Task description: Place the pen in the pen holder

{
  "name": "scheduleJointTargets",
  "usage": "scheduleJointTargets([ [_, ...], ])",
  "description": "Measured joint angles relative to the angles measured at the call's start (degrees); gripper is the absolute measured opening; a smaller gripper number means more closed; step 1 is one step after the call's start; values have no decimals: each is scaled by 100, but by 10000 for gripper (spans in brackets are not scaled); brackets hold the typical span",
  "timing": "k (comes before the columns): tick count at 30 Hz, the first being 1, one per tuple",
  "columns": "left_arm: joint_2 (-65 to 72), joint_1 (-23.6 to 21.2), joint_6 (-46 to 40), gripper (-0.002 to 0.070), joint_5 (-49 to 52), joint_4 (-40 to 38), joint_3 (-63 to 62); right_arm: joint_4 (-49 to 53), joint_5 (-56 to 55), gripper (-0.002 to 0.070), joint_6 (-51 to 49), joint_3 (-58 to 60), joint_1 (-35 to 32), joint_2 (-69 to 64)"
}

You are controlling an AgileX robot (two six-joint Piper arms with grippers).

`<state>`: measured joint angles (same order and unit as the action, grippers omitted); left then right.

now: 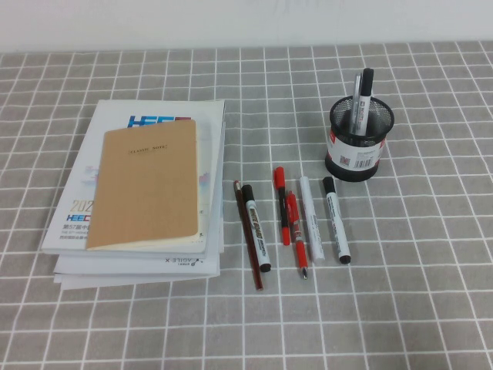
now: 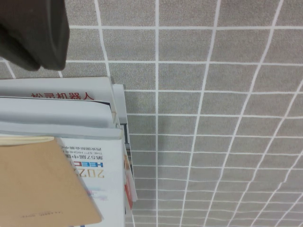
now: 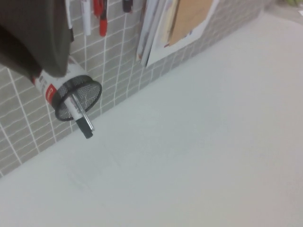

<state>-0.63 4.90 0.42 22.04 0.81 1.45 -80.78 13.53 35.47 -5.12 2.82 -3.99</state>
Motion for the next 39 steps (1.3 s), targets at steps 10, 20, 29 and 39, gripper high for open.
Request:
scheduleJointTargets([
  [10,0,0,0,-5,0,0,0,1827,1604,-12,-29,-2265,0,-3123],
  [20,0,0,0,-5,0,0,0,4783,3540,-13,-1866,-4331,137,-5954],
  [29,0,0,0,-5,0,0,0,7745,5097,-12,-4272,-5934,1401,-7489],
  [39,0,0,0,-5,0,0,0,7982,5593,-13,-4466,-7239,2268,-8958],
])
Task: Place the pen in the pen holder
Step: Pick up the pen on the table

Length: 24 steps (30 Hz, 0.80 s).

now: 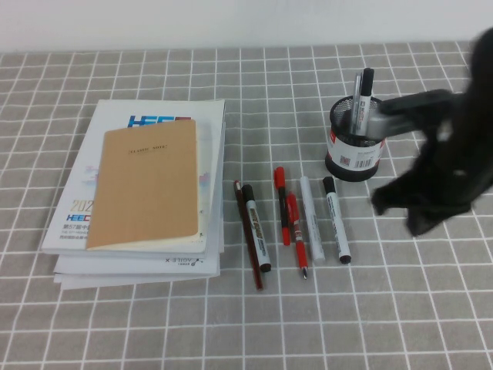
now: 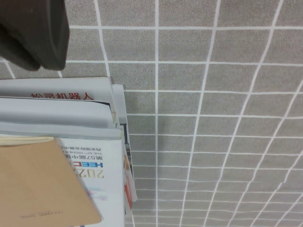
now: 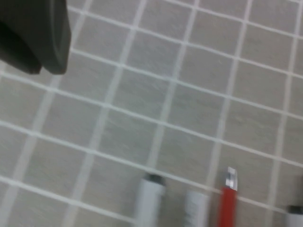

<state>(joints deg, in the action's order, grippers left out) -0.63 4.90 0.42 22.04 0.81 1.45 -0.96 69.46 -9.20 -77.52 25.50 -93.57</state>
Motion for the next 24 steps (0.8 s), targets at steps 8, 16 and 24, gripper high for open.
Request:
scheduleJointTargets([
  [8,0,0,0,-5,0,0,0,-76,33,-13,-11,-827,537,-1004],
  [16,0,0,0,-5,0,0,0,-84,36,62,-12,-2011,551,-2166],
  [24,0,0,0,-5,0,0,0,96,36,258,-324,-3034,551,-3036],
])
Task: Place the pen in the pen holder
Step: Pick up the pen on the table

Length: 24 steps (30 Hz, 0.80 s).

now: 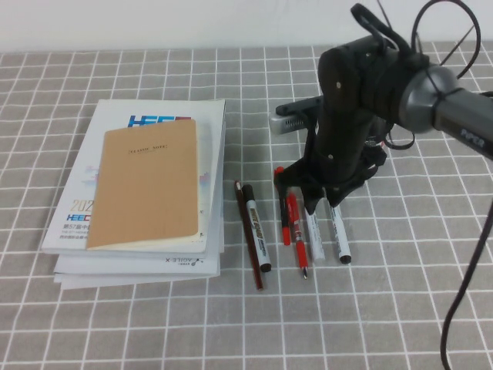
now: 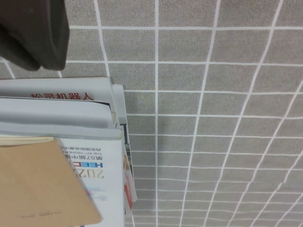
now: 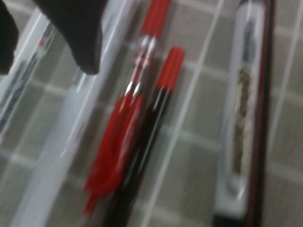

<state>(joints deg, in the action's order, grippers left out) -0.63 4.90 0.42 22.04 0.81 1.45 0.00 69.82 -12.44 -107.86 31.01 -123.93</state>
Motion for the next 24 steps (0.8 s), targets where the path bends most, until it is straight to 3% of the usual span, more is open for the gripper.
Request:
scheduleJointTargets([
  [20,0,0,0,-5,0,0,0,233,21,242,-412,-147,-76,-573],
  [24,0,0,0,-5,0,0,0,220,21,204,-411,-170,-76,-582],
])
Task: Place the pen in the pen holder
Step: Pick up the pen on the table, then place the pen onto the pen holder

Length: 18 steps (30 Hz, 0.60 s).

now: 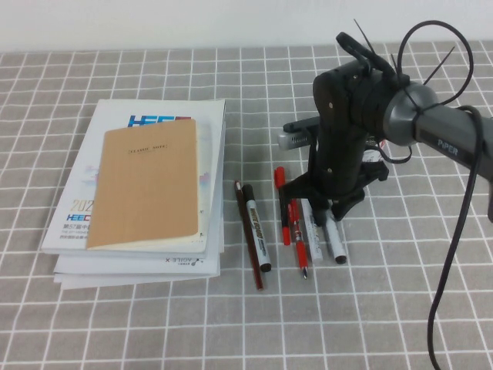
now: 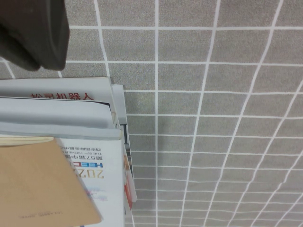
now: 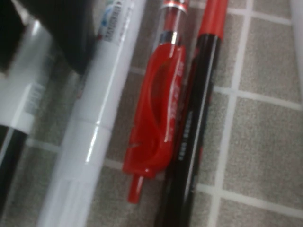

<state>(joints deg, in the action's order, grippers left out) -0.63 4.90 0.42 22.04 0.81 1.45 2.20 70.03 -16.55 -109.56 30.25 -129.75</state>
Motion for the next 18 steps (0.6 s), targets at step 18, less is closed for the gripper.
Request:
scheduleJointTargets([
  [18,0,0,0,-5,0,0,0,131,-3957,100,110,3466,392,3398],
])
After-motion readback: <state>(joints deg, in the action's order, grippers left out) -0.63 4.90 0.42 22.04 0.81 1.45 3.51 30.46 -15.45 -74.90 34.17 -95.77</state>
